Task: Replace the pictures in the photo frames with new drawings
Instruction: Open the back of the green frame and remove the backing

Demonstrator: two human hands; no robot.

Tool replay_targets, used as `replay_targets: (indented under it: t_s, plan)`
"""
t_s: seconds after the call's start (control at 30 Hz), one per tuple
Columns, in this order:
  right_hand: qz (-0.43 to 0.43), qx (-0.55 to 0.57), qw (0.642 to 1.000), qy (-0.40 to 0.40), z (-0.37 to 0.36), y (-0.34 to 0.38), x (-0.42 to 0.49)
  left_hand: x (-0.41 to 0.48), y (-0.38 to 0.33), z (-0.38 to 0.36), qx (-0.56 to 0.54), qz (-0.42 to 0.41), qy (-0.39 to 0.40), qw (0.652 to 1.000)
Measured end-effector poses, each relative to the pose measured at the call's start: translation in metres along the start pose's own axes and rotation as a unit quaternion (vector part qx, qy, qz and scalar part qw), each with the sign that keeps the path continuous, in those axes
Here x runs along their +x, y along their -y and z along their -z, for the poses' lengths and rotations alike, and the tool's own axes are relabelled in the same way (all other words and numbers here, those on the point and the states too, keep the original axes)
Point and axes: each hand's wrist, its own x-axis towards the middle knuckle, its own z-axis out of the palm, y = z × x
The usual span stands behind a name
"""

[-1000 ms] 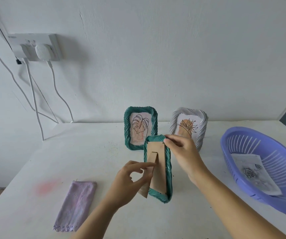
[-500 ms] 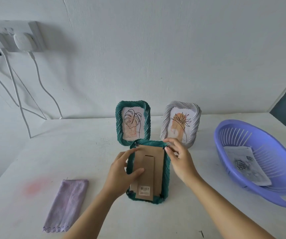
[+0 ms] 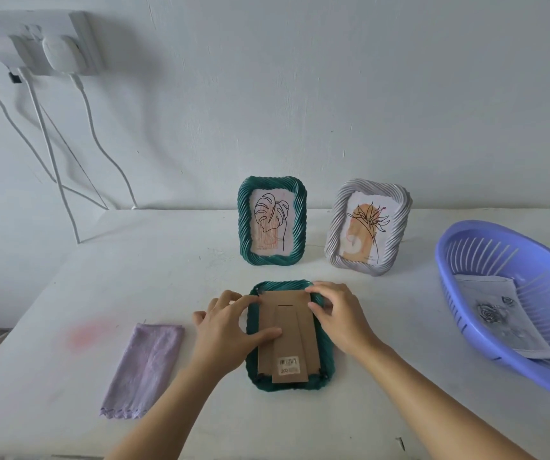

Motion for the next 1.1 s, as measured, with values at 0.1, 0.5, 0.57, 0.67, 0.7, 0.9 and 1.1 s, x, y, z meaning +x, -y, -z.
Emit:
replay_targets:
  t_s: [0.1, 0.5, 0.57, 0.67, 0.7, 0.9, 1.1]
  plan:
    - [-0.002, 0.005, 1.000, -0.004, -0.003, -0.004, -0.001, -0.002, 0.005, -0.002, -0.014, 0.005, 0.005, 1.000]
    - [0.056, -0.077, 0.995, 0.025, 0.002, 0.002, 0.014, 0.042, 0.017, 0.016, -0.018, -0.074, 0.035, 0.997]
    - [0.083, -0.092, 0.992, 0.014, -0.001, 0.005, 0.014, 0.047, 0.019, 0.015, -0.008, -0.084, 0.037, 0.996]
    - [0.119, -0.109, 0.987, 0.019, -0.007, 0.007, 0.014, 0.051, 0.022, 0.013, -0.012, -0.092, 0.030, 0.995]
    - [0.125, -0.117, 0.985, 0.023, -0.009, 0.008, 0.013, 0.052, 0.023, 0.013, -0.016, -0.093, 0.029, 0.995]
    - [0.115, -0.117, 0.986, 0.028, -0.018, 0.007, 0.011, 0.063, 0.024, 0.014, -0.039, -0.111, 0.045, 0.992]
    - [0.106, -0.117, 0.987, 0.028, -0.018, 0.008, 0.011, 0.078, 0.030, 0.016, -0.094, -0.120, 0.096, 0.984]
